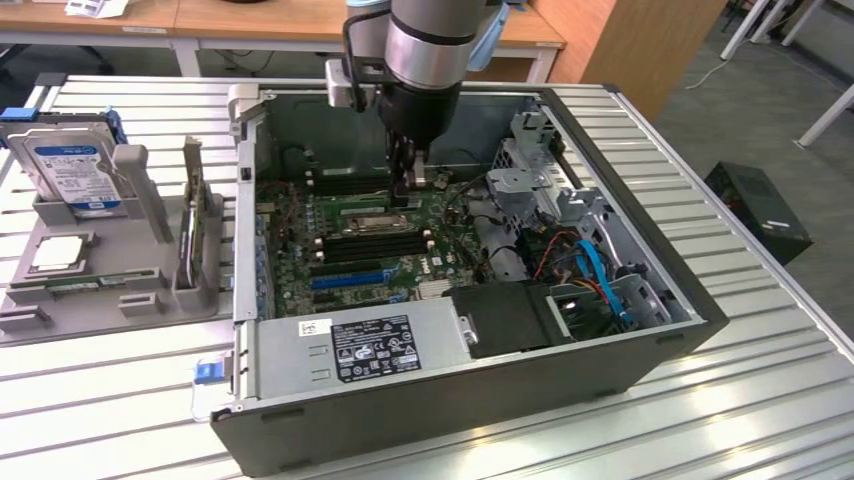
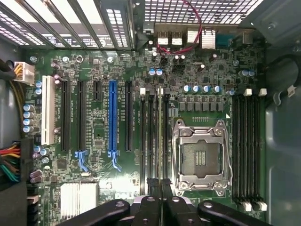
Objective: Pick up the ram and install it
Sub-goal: 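Insert the ram into the slot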
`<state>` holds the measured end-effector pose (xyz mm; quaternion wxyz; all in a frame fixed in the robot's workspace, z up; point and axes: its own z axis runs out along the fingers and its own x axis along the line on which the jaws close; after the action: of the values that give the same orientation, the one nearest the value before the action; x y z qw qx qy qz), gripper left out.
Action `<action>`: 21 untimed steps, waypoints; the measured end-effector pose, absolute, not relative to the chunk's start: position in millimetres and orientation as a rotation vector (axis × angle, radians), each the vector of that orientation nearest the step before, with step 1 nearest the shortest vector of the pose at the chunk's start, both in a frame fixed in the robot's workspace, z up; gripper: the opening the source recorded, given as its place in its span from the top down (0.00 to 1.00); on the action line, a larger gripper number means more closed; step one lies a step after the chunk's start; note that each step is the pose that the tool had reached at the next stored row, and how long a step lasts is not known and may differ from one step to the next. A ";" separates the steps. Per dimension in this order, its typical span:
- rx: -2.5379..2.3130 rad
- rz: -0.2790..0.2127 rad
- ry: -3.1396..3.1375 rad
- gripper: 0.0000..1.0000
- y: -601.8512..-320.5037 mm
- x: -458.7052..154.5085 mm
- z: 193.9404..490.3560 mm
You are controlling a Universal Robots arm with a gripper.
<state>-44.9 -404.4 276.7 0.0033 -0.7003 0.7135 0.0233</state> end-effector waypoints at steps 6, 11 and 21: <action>-2.195 0.073 2.237 0.88 -404.4 -44.9 266.5; -2.195 0.073 2.237 0.88 -404.4 -44.9 262.2; -2.195 0.073 2.237 0.88 -410.0 -44.9 262.1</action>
<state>-44.9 -410.0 262.1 0.0034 -0.7003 0.7135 0.0233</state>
